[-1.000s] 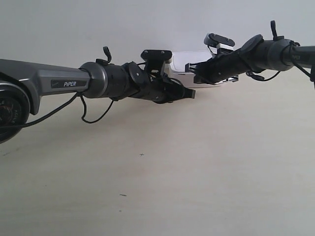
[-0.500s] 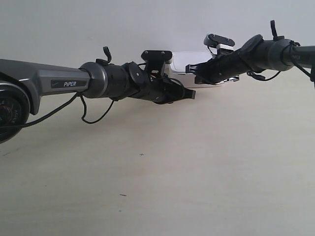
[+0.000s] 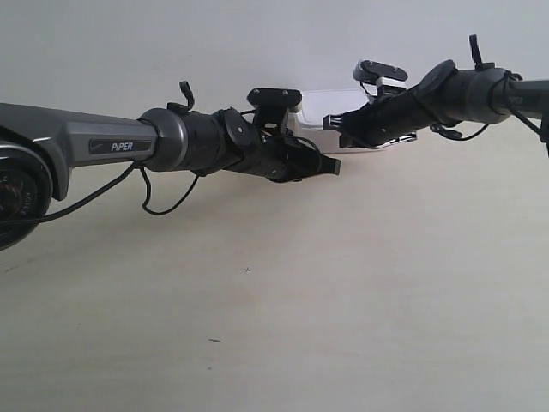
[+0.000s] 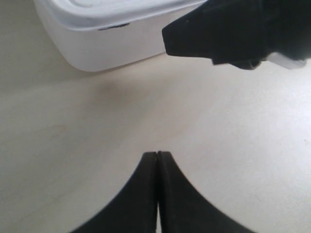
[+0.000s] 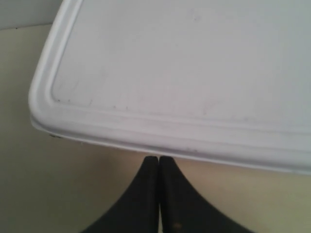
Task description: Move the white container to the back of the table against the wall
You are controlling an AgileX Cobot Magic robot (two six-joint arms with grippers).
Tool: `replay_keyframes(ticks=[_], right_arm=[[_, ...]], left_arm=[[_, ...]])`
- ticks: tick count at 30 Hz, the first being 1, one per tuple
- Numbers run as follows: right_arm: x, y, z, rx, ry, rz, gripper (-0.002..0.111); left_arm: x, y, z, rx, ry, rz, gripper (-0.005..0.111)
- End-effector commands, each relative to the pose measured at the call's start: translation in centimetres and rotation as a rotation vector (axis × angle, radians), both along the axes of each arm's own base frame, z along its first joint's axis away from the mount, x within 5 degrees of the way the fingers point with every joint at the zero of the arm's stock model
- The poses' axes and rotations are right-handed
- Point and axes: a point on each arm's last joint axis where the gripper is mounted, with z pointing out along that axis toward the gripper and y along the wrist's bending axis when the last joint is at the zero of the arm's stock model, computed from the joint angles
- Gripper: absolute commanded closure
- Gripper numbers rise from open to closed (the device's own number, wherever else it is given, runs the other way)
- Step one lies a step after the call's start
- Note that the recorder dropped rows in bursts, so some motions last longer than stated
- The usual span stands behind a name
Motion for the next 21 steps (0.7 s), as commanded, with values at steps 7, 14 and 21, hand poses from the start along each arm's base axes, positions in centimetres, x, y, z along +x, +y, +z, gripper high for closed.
replay_keyframes(ticks=[7, 14, 21], right_arm=[[-0.7, 0.5, 1.0, 0.010, 0.058, 0.085, 0.108], [-1.5, 0.1, 2.1, -0.076, 0.125, 0.123, 0.108], [-3.1, 0.2, 4.6, -0.085, 0.211, 0.218, 0.108]], left_arm=[[-0.2, -0.1, -0.3, 0.004, 0.039, -0.032, 0.107], [-0.6, -0.3, 0.4, 0.019, 0.050, -0.084, 0.107], [-1.2, -0.5, 3.9, 0.013, 0.027, -0.149, 0.107]])
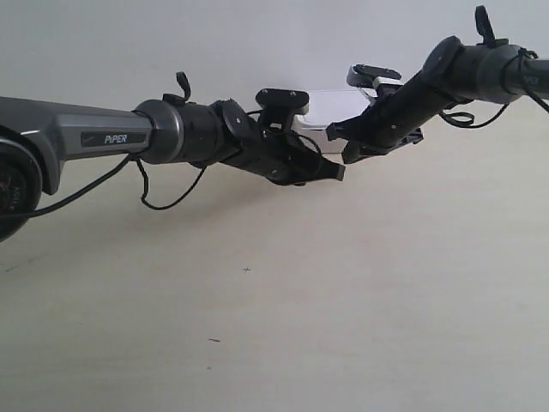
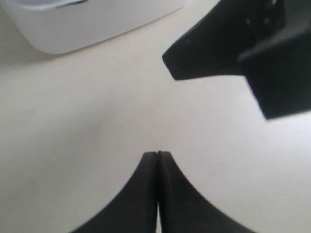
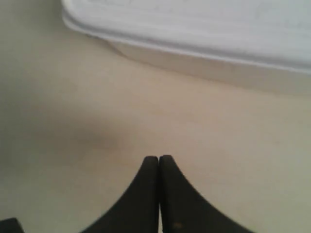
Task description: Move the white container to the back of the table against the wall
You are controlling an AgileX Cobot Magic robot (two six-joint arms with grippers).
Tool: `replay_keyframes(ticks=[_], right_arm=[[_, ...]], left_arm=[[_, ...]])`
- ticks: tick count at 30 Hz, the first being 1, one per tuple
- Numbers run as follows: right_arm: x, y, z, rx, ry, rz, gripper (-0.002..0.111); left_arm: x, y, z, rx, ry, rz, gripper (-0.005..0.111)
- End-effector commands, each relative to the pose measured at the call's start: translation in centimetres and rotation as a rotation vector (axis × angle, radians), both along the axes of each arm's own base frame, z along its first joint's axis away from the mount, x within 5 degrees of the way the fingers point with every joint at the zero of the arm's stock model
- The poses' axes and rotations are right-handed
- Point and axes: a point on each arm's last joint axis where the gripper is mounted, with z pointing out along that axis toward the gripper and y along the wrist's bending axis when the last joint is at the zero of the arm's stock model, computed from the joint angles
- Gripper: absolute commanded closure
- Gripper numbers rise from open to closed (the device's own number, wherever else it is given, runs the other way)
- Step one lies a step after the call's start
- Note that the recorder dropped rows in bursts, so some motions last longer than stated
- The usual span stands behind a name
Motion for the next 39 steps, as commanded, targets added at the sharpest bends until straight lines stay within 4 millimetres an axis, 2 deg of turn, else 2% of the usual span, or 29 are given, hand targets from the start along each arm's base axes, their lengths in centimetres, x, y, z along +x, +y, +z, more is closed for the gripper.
replay_keyframes(ticks=[1, 7, 8, 9, 10, 11, 13, 15, 16, 19, 21, 26, 29, 32, 33, 34, 35, 36, 37, 39], right_arm=[[-1.0, 0.2, 3.0, 0.007, 0.035, 0.052, 0.108], [-3.0, -0.3, 8.2, -0.029, 0.073, 0.077, 0.108], [-3.2, -0.4, 9.3, -0.038, 0.059, 0.078, 0.108], [-3.9, -0.7, 11.3, -0.065, 0.034, 0.080, 0.108], [-4.2, -0.8, 12.1, -0.071, 0.029, 0.075, 0.108], [-4.9, -1.0, 13.8, -0.079, 0.021, 0.080, 0.108], [-5.8, -1.0, 15.6, -0.078, 0.016, 0.095, 0.108], [-6.9, -1.1, 17.1, -0.078, 0.022, 0.111, 0.108], [-7.3, -1.2, 17.2, -0.078, 0.027, 0.111, 0.108], [-10.8, -1.7, 17.2, -0.079, 0.067, 0.101, 0.108], [-13.8, -2.2, 17.8, -0.081, 0.022, 0.077, 0.108], [-23.4, -3.7, 21.9, -0.068, -0.135, 0.036, 0.108], [-27.1, -4.2, 23.4, -0.060, -0.202, 0.033, 0.108], [-30.2, -4.7, 24.0, -0.058, -0.248, 0.032, 0.108], [-32.2, -5.0, 23.8, -0.056, -0.267, 0.031, 0.108], [-33.0, -5.1, 23.8, -0.055, -0.275, 0.032, 0.108], [-34.7, -5.3, 23.6, -0.053, -0.293, 0.033, 0.108], [-35.4, -5.4, 23.5, -0.052, -0.300, 0.034, 0.108], [-36.9, -5.6, 23.2, -0.051, -0.322, 0.034, 0.108], [-38.6, -5.9, 22.8, -0.055, -0.374, 0.040, 0.108]], left_arm=[[-0.6, -0.1, 3.5, -0.006, -0.022, -0.072, 0.107], [-1.9, -0.1, 6.2, -0.018, 0.005, -0.140, 0.107], [-2.0, 0.0, 6.6, -0.020, 0.004, -0.139, 0.107], [-2.5, 0.2, 7.4, -0.024, -0.001, -0.138, 0.107], [-2.7, 0.3, 7.7, -0.024, -0.002, -0.138, 0.107], [-3.4, 0.6, 8.2, -0.017, -0.001, -0.145, 0.107], [-4.6, 1.2, 8.9, -0.005, 0.001, -0.156, 0.107], [-6.1, 1.9, 9.4, -0.002, -0.003, -0.161, 0.107], [-6.6, 2.2, 9.7, 0.002, -0.012, -0.162, 0.107], [-9.7, 4.0, 12.5, -0.011, -0.078, -0.138, 0.107], [-11.8, 5.1, 14.6, -0.034, -0.130, -0.123, 0.107], [-18.0, 8.3, 21.3, -0.070, -0.338, -0.138, 0.107], [-21.3, 10.0, 24.0, -0.033, -0.481, -0.175, 0.107], [-24.6, 11.8, 25.2, -0.022, -0.568, -0.178, 0.107], [-26.8, 13.0, 25.5, -0.031, -0.606, -0.162, 0.107], [-28.0, 13.7, 25.4, -0.037, -0.623, -0.150, 0.107], [-30.5, 15.0, 25.4, -0.060, -0.662, -0.125, 0.107], [-31.7, 15.7, 25.1, -0.081, -0.675, -0.105, 0.107], [-33.8, 17.0, 24.6, -0.127, -0.706, -0.056, 0.107], [-37.0, 19.1, 23.6, -0.167, -0.786, 0.004, 0.107]])
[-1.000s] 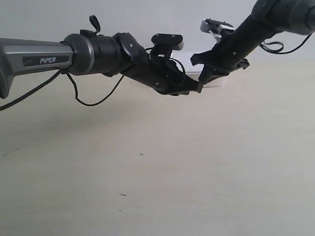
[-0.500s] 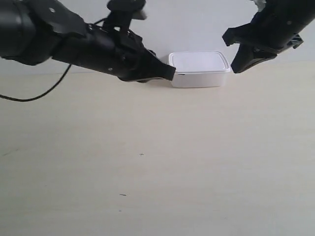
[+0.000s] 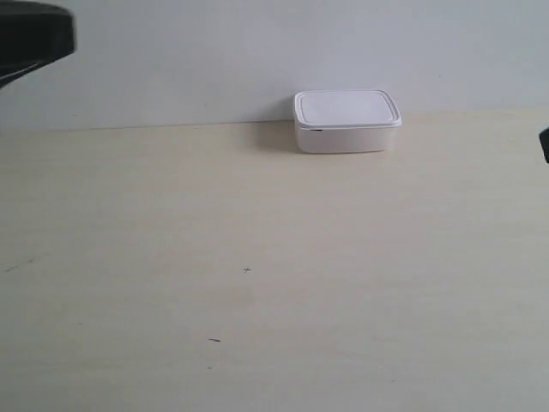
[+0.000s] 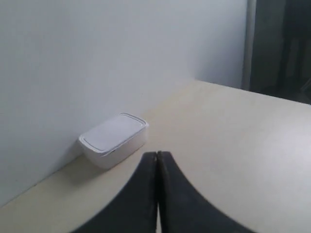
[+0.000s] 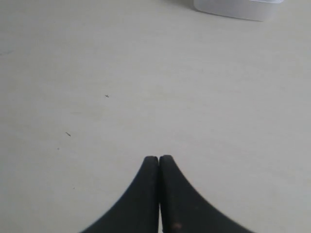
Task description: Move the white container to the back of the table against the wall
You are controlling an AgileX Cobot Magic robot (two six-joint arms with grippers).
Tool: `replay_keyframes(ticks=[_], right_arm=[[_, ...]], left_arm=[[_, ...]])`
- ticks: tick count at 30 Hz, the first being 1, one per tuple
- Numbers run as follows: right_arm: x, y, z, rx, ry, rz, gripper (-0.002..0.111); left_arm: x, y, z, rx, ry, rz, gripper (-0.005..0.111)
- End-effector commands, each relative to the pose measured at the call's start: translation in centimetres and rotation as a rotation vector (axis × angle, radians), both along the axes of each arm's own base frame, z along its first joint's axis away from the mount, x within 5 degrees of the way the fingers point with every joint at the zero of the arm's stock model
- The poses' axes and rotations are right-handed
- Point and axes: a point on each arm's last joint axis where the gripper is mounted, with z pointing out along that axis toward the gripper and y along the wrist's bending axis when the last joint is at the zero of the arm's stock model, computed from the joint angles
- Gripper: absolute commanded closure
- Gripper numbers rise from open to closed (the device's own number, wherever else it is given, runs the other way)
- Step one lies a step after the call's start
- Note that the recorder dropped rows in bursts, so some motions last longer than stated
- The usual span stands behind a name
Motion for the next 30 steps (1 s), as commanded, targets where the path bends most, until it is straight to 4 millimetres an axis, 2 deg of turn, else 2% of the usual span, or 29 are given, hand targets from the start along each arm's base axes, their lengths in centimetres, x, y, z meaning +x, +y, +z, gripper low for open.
replay_keyframes(ticks=[1, 3, 7, 12, 16, 20, 26, 30], right_arm=[[-3.4, -0.6, -1.0, -0.007, -0.094, 0.006, 0.108], [-4.5, -0.7, -1.4, -0.002, -0.123, 0.001, 0.108], [-7.1, -1.0, -2.9, -0.002, -0.129, 0.015, 0.108], [-10.3, -1.3, -5.2, 0.038, -0.180, 0.002, 0.108], [-11.7, -1.6, -6.4, 0.060, -0.244, -0.012, 0.108], [-11.7, -1.9, -6.2, 0.086, -0.380, -0.063, 0.108], [-9.8, -2.4, -6.8, 0.122, -0.532, -0.168, 0.108], [-8.6, -2.8, -8.0, 0.132, -0.591, -0.235, 0.108]], left_arm=[[-6.4, 4.3, -1.7, -0.148, -0.166, 0.114, 0.107], [-8.5, 5.7, -2.9, -0.191, -0.236, 0.150, 0.107], [-10.4, 6.4, -5.9, -0.202, -0.255, 0.120, 0.107], [-11.4, 6.4, -7.3, -0.196, -0.270, 0.077, 0.107], [-11.5, 6.5, -8.1, -0.195, -0.270, 0.077, 0.107], [-11.0, 6.5, -9.3, -0.184, -0.244, 0.104, 0.107], [-9.9, 7.9, -10.3, -0.214, -0.280, 0.296, 0.107], [-9.6, 8.5, -10.8, -0.220, -0.293, 0.369, 0.107]])
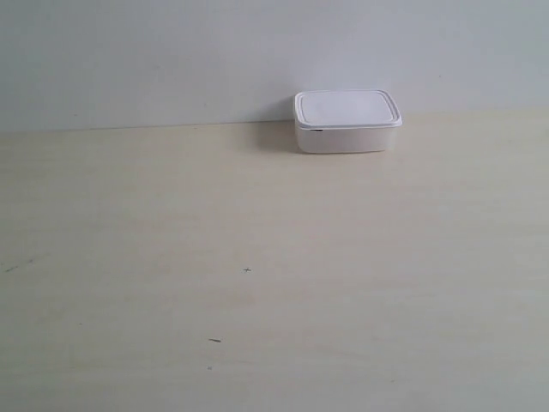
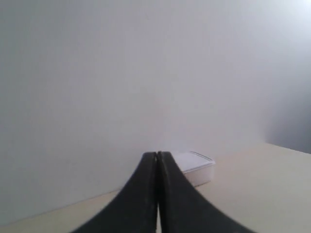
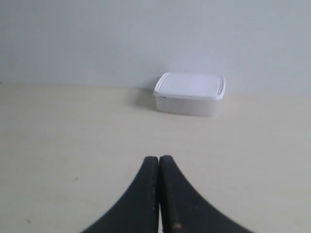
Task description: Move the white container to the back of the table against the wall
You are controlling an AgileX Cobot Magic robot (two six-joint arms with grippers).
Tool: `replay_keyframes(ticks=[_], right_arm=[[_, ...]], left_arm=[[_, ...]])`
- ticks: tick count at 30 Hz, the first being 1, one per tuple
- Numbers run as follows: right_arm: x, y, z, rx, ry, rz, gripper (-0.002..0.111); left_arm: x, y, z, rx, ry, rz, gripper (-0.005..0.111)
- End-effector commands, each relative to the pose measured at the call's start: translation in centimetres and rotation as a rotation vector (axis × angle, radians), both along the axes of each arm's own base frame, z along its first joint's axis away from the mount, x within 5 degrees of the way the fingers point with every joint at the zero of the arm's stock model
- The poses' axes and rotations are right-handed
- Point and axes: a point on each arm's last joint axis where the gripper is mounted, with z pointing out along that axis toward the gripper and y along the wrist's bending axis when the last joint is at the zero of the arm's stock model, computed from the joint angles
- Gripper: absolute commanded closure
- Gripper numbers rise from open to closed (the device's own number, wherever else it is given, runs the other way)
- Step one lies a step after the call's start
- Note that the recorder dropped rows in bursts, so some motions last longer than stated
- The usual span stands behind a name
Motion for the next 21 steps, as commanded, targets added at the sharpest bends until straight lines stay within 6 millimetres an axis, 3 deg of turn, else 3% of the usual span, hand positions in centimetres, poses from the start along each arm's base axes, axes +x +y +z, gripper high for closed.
replay_keyframes(ticks=[1, 6, 21], right_arm=[[1.3, -0.4, -1.2, 0.024, -0.063, -0.071, 0.108], [2.2, -0.5, -2.9, 0.019, -0.028, -0.097, 0.108], [2.2, -0.5, -2.8, 0.026, -0.028, -0.098, 0.108]], left_arm=[[0.4, 0.7, -0.6, -0.020, -0.010, 0.090, 0.107], [0.6, 0.6, -1.5, -0.005, 0.016, 0.087, 0.107], [0.6, 0.6, -1.6, -0.003, 0.019, 0.086, 0.107]])
